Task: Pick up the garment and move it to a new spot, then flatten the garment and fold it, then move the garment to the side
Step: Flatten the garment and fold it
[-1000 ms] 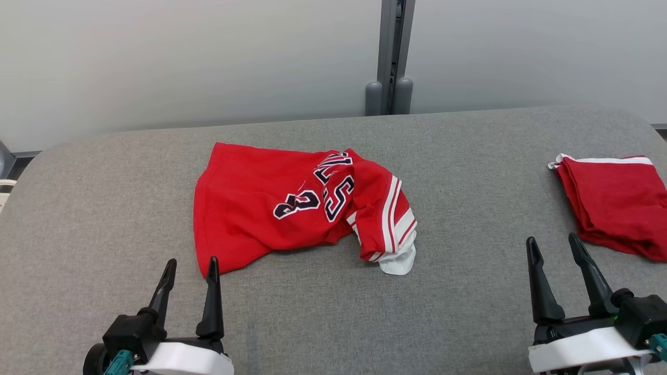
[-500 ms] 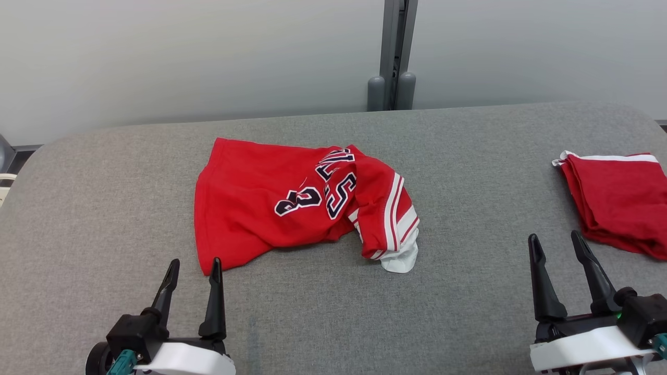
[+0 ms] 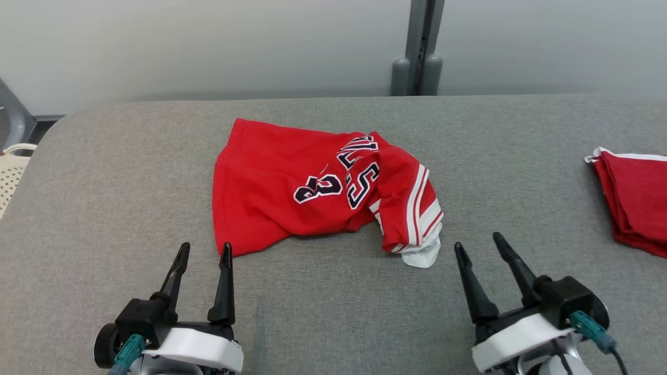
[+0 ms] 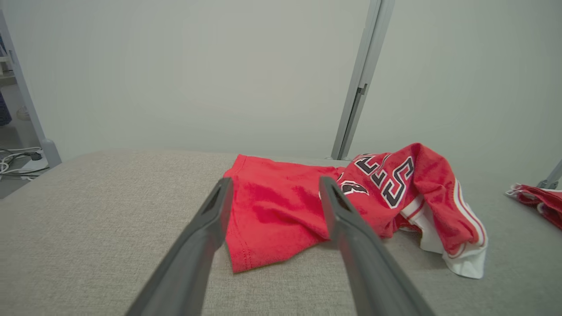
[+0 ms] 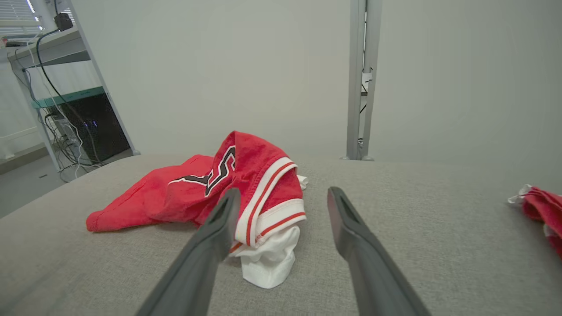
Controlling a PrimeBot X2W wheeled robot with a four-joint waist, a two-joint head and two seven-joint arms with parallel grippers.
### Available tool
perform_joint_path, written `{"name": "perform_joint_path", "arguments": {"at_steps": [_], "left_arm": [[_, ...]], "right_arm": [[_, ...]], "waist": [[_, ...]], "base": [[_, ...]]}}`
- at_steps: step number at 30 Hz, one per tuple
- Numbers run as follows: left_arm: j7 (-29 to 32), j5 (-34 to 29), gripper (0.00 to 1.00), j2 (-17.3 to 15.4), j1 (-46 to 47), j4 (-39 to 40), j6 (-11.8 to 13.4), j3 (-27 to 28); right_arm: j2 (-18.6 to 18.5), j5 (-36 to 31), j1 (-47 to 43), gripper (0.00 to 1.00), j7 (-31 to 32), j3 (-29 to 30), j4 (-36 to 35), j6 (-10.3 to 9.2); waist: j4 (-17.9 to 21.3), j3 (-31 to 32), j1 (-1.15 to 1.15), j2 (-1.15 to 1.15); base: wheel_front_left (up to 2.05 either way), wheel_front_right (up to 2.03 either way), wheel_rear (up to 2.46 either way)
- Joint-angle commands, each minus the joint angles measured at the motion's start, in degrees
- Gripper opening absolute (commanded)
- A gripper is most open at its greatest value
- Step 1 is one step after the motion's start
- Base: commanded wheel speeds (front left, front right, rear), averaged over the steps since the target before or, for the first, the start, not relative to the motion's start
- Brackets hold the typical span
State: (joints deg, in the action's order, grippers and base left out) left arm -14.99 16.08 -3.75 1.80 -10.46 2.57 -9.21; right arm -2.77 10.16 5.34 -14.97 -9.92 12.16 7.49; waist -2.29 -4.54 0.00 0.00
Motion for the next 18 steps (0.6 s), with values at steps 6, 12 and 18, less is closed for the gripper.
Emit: {"name": "perform_joint_path", "arguments": {"at_steps": [6, 12, 18], "left_arm": [[-0.27, -0.9, 1.0, 0.14, 2.6, -0.13, -0.33, -0.24], [-0.27, -0.8, 1.0, 0.45, 3.3, 0.1, -0.29, -0.01], [-0.27, -0.38, 1.0, 0.63, 2.72, 0.34, 0.01, 0.5]], "right_arm": [[-0.31, -2.69, 7.68, 1.0, -0.11, -4.37, 12.23, 0.01], [-0.3, -6.27, 13.77, 1.0, -0.2, -2.59, 22.83, 0.01], [-0.31, -5.89, 17.09, 0.18, -0.17, -1.74, 28.4, 0.01]], "waist": [[-5.79, -2.67, 0.0, 0.0], [-10.27, -4.19, 0.0, 0.0], [-12.4, -4.47, 0.0, 0.0]], "base": [[0.0, 0.0, 0.0], [0.0, 0.0, 0.0], [0.0, 0.0, 0.0]]}}
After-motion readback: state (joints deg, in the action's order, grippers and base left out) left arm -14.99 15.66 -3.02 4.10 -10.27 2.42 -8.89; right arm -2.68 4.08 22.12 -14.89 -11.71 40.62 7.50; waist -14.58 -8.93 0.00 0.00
